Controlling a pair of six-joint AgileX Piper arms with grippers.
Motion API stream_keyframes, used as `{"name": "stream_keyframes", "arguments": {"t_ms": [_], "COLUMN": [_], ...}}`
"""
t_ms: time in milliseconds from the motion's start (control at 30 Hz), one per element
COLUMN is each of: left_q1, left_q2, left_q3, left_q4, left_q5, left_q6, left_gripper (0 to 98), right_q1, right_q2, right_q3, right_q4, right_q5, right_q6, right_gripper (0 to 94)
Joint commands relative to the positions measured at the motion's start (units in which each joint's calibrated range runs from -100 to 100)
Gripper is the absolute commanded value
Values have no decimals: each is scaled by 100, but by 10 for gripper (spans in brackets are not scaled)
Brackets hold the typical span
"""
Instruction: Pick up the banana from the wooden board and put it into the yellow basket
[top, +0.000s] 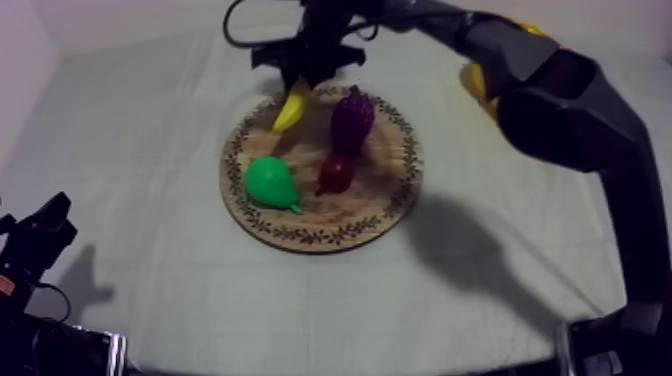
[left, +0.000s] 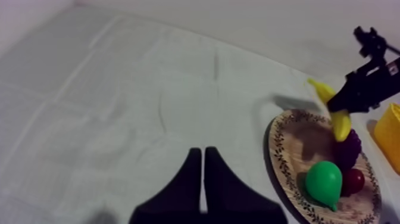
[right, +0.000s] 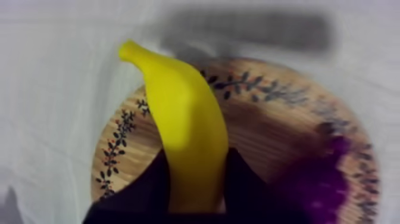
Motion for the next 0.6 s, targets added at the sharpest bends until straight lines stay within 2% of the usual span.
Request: {"name": "stream_keyframes", "arguments": {"t_ms": [0,200,567], "left_q1": [1,1,1], "left_q2": [-1,-1,-1], "left_q3": [1,1,1], "left_q4": [-2,-2,-2], "left_q5": [0,0,0], "left_q6": [1,-1,0], "left_gripper": [1,1,1], "right_q1": [138,719,1866], "right_q2": [-617,-1791,-3103], "right_q3": [246,997,2646], "right_q4": [-43,-125,81], "right_q5": [0,-45,-648], "right_q6": [64,287,668], "right_gripper": [75,74,77]}}
